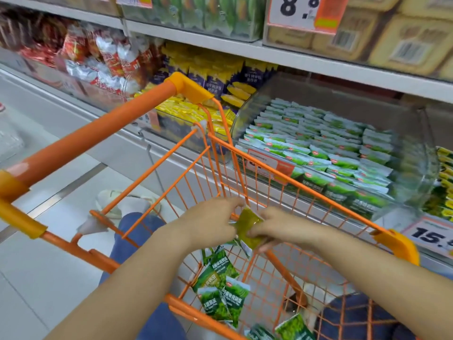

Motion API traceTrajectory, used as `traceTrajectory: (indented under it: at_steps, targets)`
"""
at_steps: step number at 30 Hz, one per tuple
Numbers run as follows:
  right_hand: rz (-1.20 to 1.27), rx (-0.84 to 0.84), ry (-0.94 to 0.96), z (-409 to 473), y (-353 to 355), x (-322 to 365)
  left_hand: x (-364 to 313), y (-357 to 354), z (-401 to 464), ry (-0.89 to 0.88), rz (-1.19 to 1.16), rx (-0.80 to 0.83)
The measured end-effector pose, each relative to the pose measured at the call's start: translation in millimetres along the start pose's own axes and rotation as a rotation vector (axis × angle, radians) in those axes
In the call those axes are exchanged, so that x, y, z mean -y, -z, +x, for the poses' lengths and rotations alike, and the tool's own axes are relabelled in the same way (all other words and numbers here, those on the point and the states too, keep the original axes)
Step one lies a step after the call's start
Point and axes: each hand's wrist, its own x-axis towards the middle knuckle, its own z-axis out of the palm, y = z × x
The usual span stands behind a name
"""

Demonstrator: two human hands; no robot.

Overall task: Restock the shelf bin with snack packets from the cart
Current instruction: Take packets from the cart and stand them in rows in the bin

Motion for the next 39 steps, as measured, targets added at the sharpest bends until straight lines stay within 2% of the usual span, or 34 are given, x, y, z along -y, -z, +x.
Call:
traceTrajectory:
  at_steps: [2,3,6,7,9,12,14,18,22,24,27,29,31,33,39]
  targets:
    - [0.295,-0.062,0.022,-23.1,7.5,8.6,-12.9,2.2,-8.5,-0.095,-0.174,0.027]
    - [0.394,-0.07,0.028,-34.0,11.8,11.9,-21.1,1.6,-11.4,-0.154,-0.174,0.012]
    - [0.547,-0.035,0.073,-65.9,25.3,19.4,-41.2,-5.6,-8.1,-0.261,0.026,-0.174]
    - [0.536,-0.041,0.097,-75.8,29.9,20.1,-47.6,-4.3,-5.5,-0.263,0.043,-0.25]
    - [0.453,-0.136,0.143,-95.5,38.6,21.8,-56.9,0.8,0.9,-0.244,-0.126,-0.338]
    - [0.403,-0.441,0.237,-118.0,50.9,17.4,-78.2,12.9,3.1,-0.224,-0.719,-0.278]
    - [0.385,-0.629,0.313,-129.4,58.3,10.0,-96.4,14.6,3.5,-0.206,-0.953,-0.201]
    - [0.263,-0.724,0.467,-156.0,76.5,-8.3,-138.2,6.8,19.0,-0.282,-1.021,-0.165]
    - [0.182,-0.825,0.466,-182.7,104.6,-34.6,-179.9,-4.7,49.3,-0.254,-1.095,-0.107]
    - [0.188,-0.898,0.462,-195.8,120.0,-50.9,-198.5,-16.4,64.5,-0.335,-0.928,-0.158]
    - [0.161,-1.109,0.434,-212.4,149.1,-81.0,-210.7,-32.9,92.3,-0.431,-0.29,-0.411]
    - [0.138,-1.24,0.397,-218.7,170.4,-103.5,-211.1,-40.3,107.6,-0.375,-0.068,-0.453]
    - [0.096,-1.329,0.323,-216.4,190.3,-124.1,-205.1,-48.1,118.3,-0.261,0.07,-0.409]
    - [0.026,-1.331,0.255,-207.7,205.7,-136.2,-201.5,-56.4,122.8,-0.221,0.193,-0.372]
    - [-0.148,-1.144,0.053,-165.7,225.2,-136.9,-202.6,-59.5,122.4,-0.229,0.228,-0.366]
